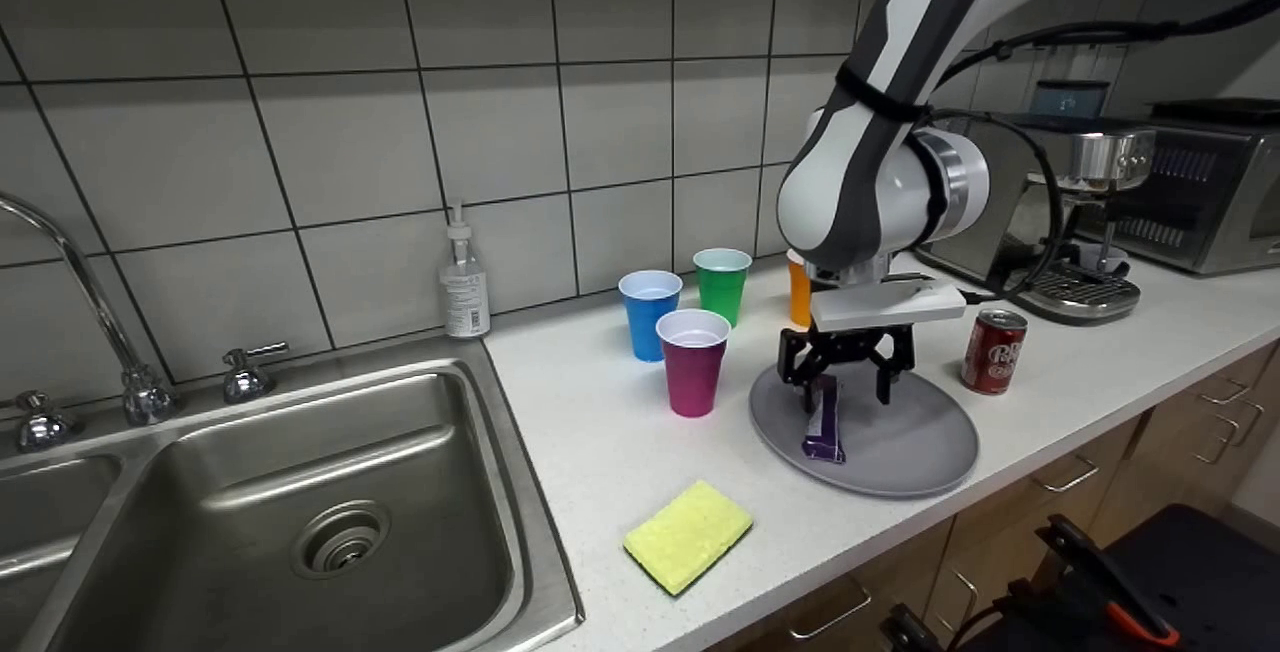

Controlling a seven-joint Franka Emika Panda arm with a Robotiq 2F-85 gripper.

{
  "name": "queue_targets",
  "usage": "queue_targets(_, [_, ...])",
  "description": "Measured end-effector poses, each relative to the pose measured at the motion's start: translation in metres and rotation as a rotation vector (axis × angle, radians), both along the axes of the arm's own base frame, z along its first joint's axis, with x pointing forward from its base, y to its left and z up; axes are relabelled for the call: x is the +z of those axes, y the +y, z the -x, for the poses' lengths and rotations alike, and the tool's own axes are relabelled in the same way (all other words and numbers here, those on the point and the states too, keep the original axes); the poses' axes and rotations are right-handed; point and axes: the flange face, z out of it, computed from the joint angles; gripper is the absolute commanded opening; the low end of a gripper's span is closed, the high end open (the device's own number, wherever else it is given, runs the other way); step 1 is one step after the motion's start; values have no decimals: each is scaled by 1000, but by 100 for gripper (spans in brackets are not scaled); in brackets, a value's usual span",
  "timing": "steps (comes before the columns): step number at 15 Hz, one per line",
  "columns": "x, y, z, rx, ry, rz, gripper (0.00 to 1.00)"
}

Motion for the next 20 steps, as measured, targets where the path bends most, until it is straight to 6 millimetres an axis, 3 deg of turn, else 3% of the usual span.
queue_targets(3, [-5, 3, -4, -4, 6, 4, 100])
queue_targets(4, [-7, 3, -5, -4, 7, 5, 92])
queue_targets(5, [-8, 4, -6, -3, 8, 5, 72])
queue_targets(8, [-8, 5, -9, 0, 4, 6, 60])
queue_targets(15, [-4, 6, -14, 2, -9, 7, 5])
queue_targets(16, [-4, 5, -14, 2, -9, 7, 0])
queue_targets(20, [-4, 5, -14, 2, -9, 7, 4])
